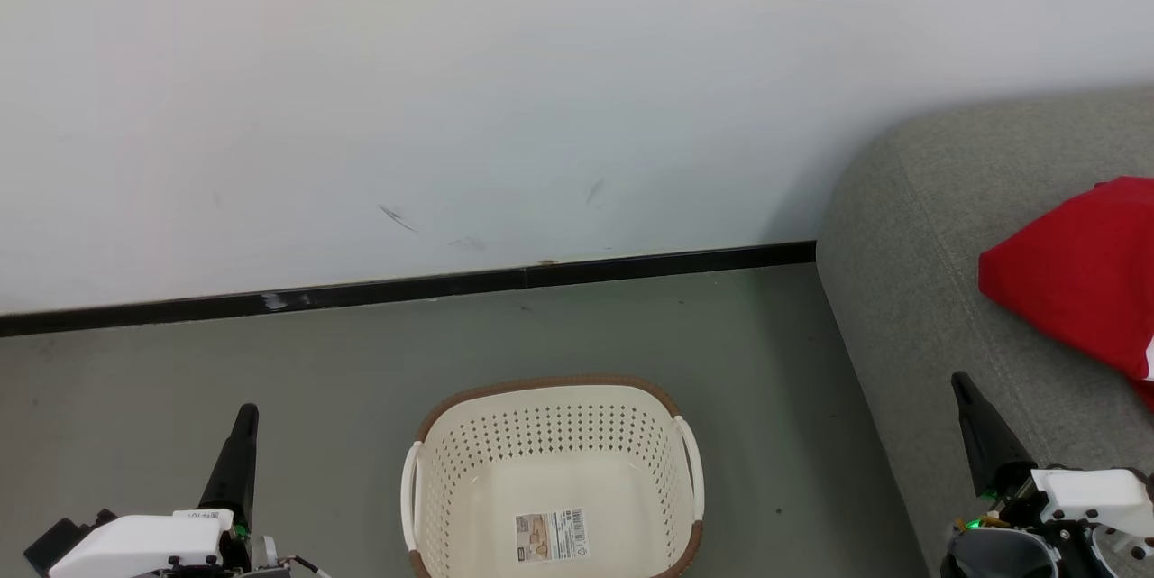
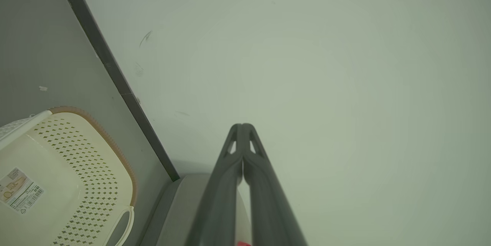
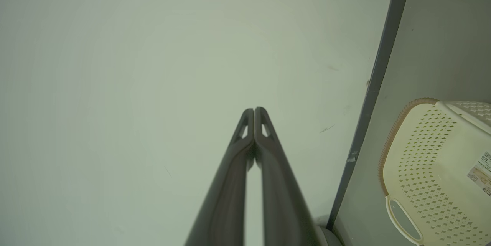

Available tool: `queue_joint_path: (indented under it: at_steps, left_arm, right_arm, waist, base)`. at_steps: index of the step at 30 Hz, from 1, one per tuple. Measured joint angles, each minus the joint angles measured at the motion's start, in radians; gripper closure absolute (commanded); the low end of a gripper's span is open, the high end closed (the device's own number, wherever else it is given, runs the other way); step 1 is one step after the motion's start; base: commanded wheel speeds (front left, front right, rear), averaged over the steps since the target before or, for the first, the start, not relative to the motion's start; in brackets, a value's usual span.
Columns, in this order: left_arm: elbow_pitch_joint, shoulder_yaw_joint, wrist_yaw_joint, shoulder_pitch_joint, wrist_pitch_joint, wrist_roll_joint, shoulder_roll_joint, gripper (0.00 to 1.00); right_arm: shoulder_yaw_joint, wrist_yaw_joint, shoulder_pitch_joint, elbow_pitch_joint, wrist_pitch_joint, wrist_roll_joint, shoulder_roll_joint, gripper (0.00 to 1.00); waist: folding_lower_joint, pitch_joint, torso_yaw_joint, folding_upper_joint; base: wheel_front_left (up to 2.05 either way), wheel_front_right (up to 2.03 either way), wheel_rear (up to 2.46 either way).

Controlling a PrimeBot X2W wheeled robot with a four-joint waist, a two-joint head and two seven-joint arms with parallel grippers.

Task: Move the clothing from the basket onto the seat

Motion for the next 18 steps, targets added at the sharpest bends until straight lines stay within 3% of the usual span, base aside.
queue_joint_path:
  at_steps: [18]
  left_arm:
    - [-0.002,0.001,0.0,0.0,0.0,0.0,0.0,1.0]
  right_arm:
    - [-0.002,0.0,0.0,0.0,0.0,0.0,0.0,1.0]
  waist:
    - [-0.0001,0.0,0.0,0.0]
  base:
    - [0.0,0.0,0.0]
